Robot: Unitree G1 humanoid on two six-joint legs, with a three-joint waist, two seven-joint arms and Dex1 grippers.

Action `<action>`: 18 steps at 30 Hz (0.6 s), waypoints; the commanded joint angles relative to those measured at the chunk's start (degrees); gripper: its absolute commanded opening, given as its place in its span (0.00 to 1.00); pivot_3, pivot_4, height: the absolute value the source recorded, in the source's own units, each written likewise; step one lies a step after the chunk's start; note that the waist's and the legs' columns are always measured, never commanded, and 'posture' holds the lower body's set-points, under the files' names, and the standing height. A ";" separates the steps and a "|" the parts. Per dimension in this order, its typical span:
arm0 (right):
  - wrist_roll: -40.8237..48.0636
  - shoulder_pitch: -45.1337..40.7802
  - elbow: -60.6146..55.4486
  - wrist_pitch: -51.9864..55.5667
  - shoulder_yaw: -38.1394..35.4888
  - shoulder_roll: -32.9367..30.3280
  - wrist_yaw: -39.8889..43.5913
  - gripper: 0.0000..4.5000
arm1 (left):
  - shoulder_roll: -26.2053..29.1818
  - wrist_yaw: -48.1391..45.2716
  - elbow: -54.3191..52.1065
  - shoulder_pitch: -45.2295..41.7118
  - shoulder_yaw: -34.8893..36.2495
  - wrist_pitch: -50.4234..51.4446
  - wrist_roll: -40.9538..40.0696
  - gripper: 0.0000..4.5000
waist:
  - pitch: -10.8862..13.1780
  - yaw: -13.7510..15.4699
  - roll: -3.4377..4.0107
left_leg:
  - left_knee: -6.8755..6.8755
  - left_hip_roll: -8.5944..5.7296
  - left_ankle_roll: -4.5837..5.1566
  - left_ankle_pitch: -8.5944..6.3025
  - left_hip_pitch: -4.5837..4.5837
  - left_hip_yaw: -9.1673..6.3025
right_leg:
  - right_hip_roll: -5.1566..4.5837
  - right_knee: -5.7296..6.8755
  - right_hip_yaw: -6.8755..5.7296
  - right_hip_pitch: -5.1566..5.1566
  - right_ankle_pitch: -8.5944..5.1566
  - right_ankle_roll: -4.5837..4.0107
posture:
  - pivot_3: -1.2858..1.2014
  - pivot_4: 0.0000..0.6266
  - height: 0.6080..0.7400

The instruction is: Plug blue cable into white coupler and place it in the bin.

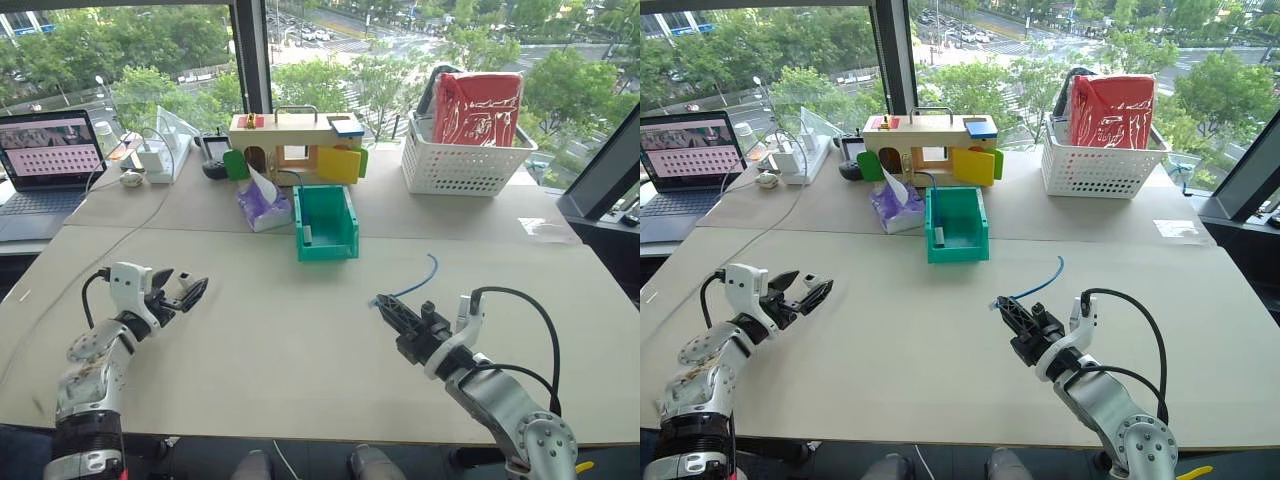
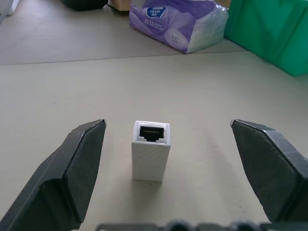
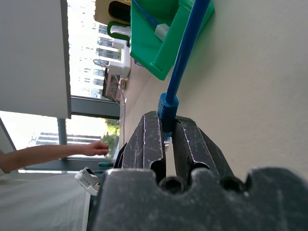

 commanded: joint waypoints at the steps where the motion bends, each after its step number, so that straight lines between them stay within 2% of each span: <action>1: 0.18 -0.14 -1.68 -0.97 -0.40 -0.45 0.40 0.00 | 0.37 -0.98 3.42 -2.17 -0.79 -2.83 0.83 0.99 | 0.00 -0.11 -0.01 | 0.00 0.00 0.00 0.00 0.00 0.00 | 0.01 0.00 0.00 0.00 0.01 -0.01 | 0.52 0.24 0.95; 2: 0.11 -0.05 -1.84 -1.09 -0.52 -0.50 0.34 0.00 | 0.38 -1.08 4.82 -2.79 -1.20 -3.51 1.24 0.99 | 0.00 -0.11 -0.01 | 0.00 0.00 0.00 0.00 0.00 0.00 | 0.00 0.00 0.00 0.00 0.07 -0.12 | 0.52 0.24 0.95; 3: 0.04 0.05 -1.95 -1.18 -0.57 -0.53 0.33 0.00 | 0.41 -1.18 5.86 -3.19 -1.50 -4.09 1.53 0.88 | -0.01 -0.10 -0.01 | 0.00 0.00 0.00 0.00 0.00 0.00 | 0.00 0.01 0.00 0.00 0.10 -0.17 | 0.52 0.24 0.95; 4: -0.03 0.17 -2.17 -1.30 -0.61 -0.56 0.33 0.00 | 0.42 -1.72 6.91 -3.60 -1.70 -4.29 1.42 0.84 | -0.01 -0.10 -0.01 | 0.00 0.00 0.00 0.00 0.00 0.00 | 0.00 0.01 0.00 0.00 0.11 -0.17 | 0.52 0.24 0.95; 7: -0.43 0.60 -2.78 -1.95 -0.74 -0.38 0.23 0.00 | 1.30 -5.40 9.38 -4.23 -2.40 -5.81 1.41 0.56 | -0.01 -0.10 -0.01 | 0.00 -0.01 0.00 0.00 0.01 0.00 | 0.00 0.01 0.00 0.02 0.11 -0.17 | 0.52 0.24 0.95; 8: -0.51 0.68 -2.88 -2.09 -0.76 -0.33 0.23 0.00 | 1.53 -6.17 10.02 -4.47 -2.39 -6.19 1.32 0.51 | -0.01 -0.13 -0.01 | 0.00 -0.01 0.00 0.00 0.01 0.00 | 0.00 0.01 0.00 0.02 0.11 -0.17 | 0.52 0.24 0.95; 12: -1.27 0.68 -3.09 -2.05 -0.59 -0.74 0.51 0.00 | 1.90 -8.30 10.89 -5.61 -2.77 -7.06 1.19 0.15 | -0.01 -0.18 -0.01 | 0.00 0.00 0.00 0.00 0.02 0.00 | 0.00 0.03 0.00 0.02 0.12 -0.18 | 0.52 0.24 0.95; 16: -3.73 -0.29 -3.74 -2.58 -0.83 -1.09 0.77 0.00 | 1.07 -12.69 4.63 -4.01 -5.80 -4.57 0.16 0.14 | -0.01 -0.17 -0.02 | 0.00 -0.01 0.00 0.00 0.00 0.01 | -0.01 0.02 0.00 0.02 0.12 -0.19 | 0.52 0.24 0.95; 18: -5.93 -0.91 -4.18 -2.24 -0.70 -2.13 1.44 0.00 | -0.26 -15.33 -2.13 -2.94 -9.54 0.11 -1.55 0.14 | -0.01 -0.19 -0.01 | 0.00 -0.01 0.00 0.00 -0.01 0.00 | -0.01 0.02 0.00 0.01 0.13 -0.20 | 0.52 0.24 0.95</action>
